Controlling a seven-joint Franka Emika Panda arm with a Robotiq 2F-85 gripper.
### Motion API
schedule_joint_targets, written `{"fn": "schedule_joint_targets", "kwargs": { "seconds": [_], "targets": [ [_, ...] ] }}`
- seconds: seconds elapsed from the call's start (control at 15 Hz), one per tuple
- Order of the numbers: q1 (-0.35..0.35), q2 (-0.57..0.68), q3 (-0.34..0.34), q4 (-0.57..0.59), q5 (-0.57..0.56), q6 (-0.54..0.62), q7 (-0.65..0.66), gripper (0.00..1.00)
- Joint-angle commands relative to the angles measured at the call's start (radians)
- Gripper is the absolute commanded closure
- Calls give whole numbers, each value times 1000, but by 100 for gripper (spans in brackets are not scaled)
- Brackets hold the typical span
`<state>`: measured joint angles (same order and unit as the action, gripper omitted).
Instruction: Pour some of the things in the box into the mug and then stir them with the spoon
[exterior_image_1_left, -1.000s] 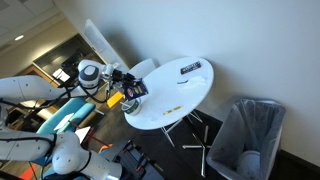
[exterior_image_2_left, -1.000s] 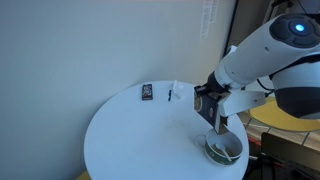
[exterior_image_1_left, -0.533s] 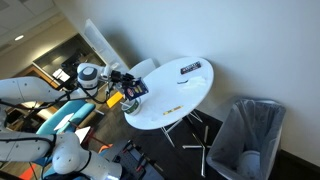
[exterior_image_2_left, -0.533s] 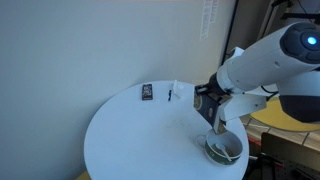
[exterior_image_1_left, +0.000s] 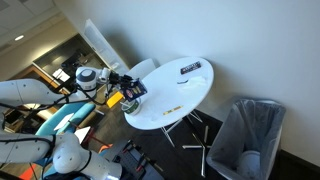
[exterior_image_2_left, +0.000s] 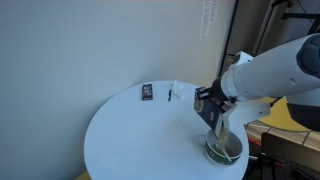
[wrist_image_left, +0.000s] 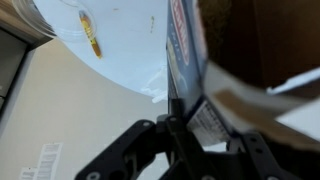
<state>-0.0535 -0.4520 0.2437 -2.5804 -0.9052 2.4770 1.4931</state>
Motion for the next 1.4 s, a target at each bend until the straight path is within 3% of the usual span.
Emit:
{"fn": "schedule_joint_targets", "kwargs": {
  "seconds": [0.0,0.73,1.33],
  "targets": [
    [14,-47,-6,-33,-64,30,64,89],
    [53,-52,-26,-42,-176,22,178,89],
    [68,-44,-58,-33,-157,17,154,89]
  ]
}}
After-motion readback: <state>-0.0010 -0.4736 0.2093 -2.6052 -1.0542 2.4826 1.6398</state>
